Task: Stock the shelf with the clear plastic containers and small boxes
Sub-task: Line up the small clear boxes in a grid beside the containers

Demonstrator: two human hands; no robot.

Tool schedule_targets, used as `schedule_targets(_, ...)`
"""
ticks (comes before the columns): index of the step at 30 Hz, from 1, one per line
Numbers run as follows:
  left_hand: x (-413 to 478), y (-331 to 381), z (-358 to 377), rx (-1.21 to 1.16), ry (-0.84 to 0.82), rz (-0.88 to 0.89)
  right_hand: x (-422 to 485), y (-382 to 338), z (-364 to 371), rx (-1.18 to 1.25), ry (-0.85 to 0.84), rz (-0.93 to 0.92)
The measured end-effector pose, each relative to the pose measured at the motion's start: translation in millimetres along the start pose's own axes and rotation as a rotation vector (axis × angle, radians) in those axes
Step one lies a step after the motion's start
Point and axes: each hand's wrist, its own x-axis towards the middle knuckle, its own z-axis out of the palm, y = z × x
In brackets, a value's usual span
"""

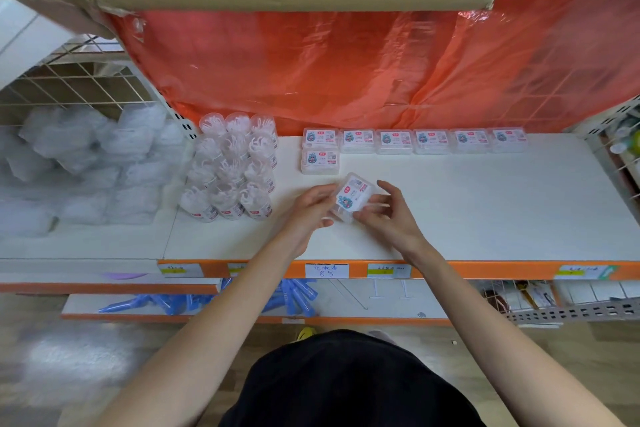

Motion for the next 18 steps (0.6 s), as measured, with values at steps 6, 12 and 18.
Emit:
schedule_targets(6,6.5,6.8,0.6,0.176,-0.070,0.033,7.1,2.4,-15.8,-0.445,-0.068,-0.417)
schedule_targets(12,14.4,-4.5,-1.5,0.489,0.059,0.178,12.3,8.0,-17.3,-0.514,0.037,-0.385)
schedule_targets(18,14.9,-43.0,-21.3,1.266,0.140,0.365,23.7,20.9,-20.7,-0.563,0.194,-0.288)
